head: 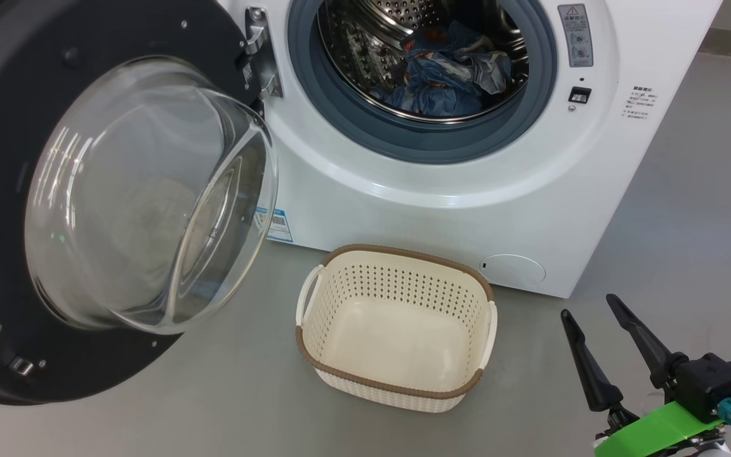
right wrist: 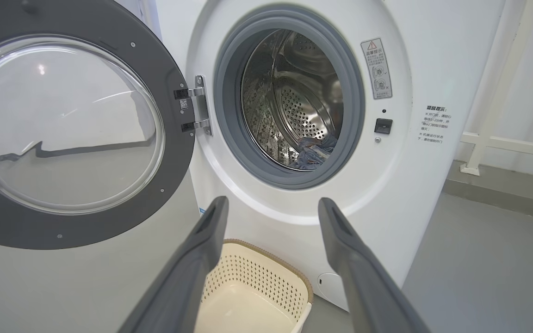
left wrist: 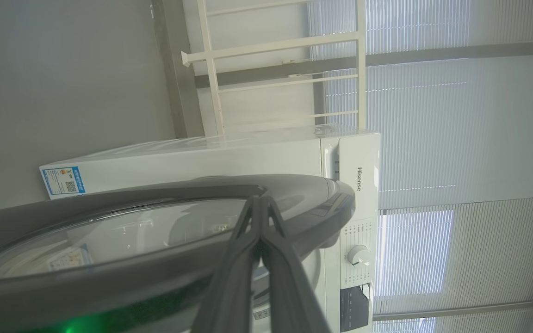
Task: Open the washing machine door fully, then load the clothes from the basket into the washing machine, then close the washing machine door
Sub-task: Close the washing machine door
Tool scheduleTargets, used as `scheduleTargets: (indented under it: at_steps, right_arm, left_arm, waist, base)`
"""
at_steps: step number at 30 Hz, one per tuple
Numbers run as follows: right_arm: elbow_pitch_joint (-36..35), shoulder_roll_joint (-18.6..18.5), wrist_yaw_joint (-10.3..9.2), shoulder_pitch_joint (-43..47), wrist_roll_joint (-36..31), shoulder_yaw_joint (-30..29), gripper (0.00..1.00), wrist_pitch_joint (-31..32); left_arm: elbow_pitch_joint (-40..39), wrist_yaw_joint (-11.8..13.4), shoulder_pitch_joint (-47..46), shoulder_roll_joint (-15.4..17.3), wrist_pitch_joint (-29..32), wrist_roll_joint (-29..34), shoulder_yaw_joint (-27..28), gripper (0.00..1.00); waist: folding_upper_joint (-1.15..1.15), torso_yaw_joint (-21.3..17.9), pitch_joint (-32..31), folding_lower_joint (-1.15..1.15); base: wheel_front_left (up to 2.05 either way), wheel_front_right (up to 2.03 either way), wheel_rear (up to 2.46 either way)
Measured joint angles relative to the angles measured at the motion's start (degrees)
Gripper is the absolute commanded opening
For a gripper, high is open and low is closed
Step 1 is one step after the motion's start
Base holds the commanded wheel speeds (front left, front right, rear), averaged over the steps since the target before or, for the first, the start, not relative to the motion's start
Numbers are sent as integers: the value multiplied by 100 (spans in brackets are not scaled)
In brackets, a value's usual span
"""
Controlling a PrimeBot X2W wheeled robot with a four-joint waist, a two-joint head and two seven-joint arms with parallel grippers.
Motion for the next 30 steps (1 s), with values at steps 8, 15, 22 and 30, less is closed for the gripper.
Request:
scheduleTargets:
  at_steps: [8, 15, 22, 30]
  right_arm:
    - [0, 8, 0, 1, 0, -9, 100, -1]
    - [0, 7, 0, 1, 0, -11, 100, -1]
    - [-1, 4, 0, 1, 0, -16, 100, -1]
    - [-1, 5, 0, 1, 0, -18, 100, 0]
  left_arm:
    - [-120, 55, 6, -26, 25, 40, -26, 0]
    - [-220, 92, 21, -47, 83, 38, -30, 0]
    - [-343, 96, 102, -44, 191, 37, -42, 0]
    - [-420, 118, 144, -44, 375, -7, -45, 0]
  waist:
    - [0, -14, 0, 0]
    - [0, -24, 18, 0]
    - [0, -18, 43, 0]
    - [0, -11, 43, 0]
  base:
    - [0, 0, 0]
    - [0, 0, 0]
    - [0, 0, 0]
    - [0, 0, 0]
